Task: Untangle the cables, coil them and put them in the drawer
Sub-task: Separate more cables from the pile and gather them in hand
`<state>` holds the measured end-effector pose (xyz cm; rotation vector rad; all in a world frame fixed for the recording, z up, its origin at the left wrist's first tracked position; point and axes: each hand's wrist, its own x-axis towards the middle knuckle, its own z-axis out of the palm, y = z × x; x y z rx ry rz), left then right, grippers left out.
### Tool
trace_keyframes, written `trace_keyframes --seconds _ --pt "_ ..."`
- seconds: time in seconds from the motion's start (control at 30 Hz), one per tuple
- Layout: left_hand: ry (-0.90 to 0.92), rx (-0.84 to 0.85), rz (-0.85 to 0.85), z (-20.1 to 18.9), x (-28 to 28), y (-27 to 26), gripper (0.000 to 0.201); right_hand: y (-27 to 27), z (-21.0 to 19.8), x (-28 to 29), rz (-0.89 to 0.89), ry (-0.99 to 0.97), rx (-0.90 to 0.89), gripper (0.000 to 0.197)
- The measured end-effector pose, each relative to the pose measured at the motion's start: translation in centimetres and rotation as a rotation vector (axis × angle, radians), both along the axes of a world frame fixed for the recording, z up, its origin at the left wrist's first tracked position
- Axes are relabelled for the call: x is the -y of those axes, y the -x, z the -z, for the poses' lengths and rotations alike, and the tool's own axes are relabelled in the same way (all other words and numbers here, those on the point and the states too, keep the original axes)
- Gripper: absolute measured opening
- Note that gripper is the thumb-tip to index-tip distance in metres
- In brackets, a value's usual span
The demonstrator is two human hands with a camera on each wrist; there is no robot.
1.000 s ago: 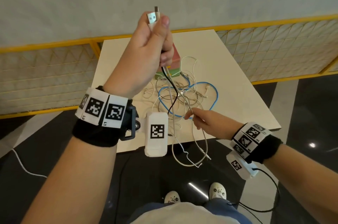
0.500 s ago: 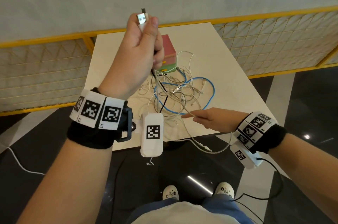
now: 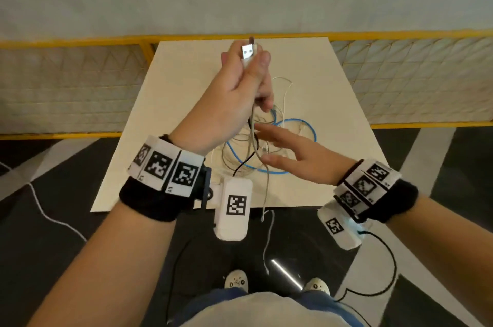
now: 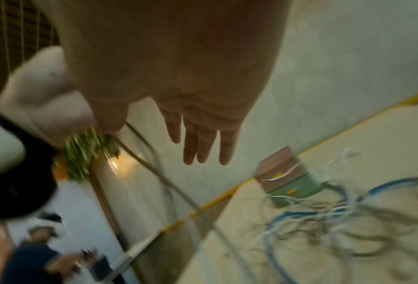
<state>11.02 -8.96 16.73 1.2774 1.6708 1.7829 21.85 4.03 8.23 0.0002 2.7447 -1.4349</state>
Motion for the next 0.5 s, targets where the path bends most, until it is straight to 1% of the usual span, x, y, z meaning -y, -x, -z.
trace_keyframes --seconds 0.07,0.13,0.17,0.23,0.3,0.33,0.4,0.47,0.5 --pt "0.049 -0.051 0.016 0.8 -0.8 -0.7 0.007 1.0 -1.9 1.2 0.005 0.23 -0.143 0.04" --pt "0.118 -0.073 -0.009 1.2 -1.2 -1.0 0.008 1.6 -3.0 1.9 0.035 0.388 -0.175 0.018" --pt "0.135 -0.074 -0.019 1.3 -1.3 -0.9 0.008 1.9 -3.2 2.1 0.046 0.44 -0.163 0.017" --pt "0.111 -0.058 -0.022 1.4 -1.4 -0.6 0.009 2.2 -3.1 2.3 0.068 0.498 -0.137 0.018" --pt "0.057 -0.052 -0.027 1.3 -1.2 -0.2 0.022 2.3 -2.8 2.0 0.072 0.507 -0.155 0.016" --pt "0.033 -0.052 -0.028 1.2 -1.3 -0.2 0.022 2.3 -2.9 1.9 0.064 0.511 -0.167 0.014" --pt "0.0 -0.032 -0.03 0.9 -1.4 -0.2 0.01 2.3 -3.1 1.7 0.057 0.525 -0.194 0.016" --pt "0.002 -0.002 -0.062 1.0 -1.4 -0.1 0.018 2.3 -3.3 1.4 0.043 0.54 -0.216 0.021" --pt "0.018 -0.018 -0.065 1.1 -1.4 0.1 0.023 2.4 -3.4 1.3 0.043 0.545 -0.214 0.023"
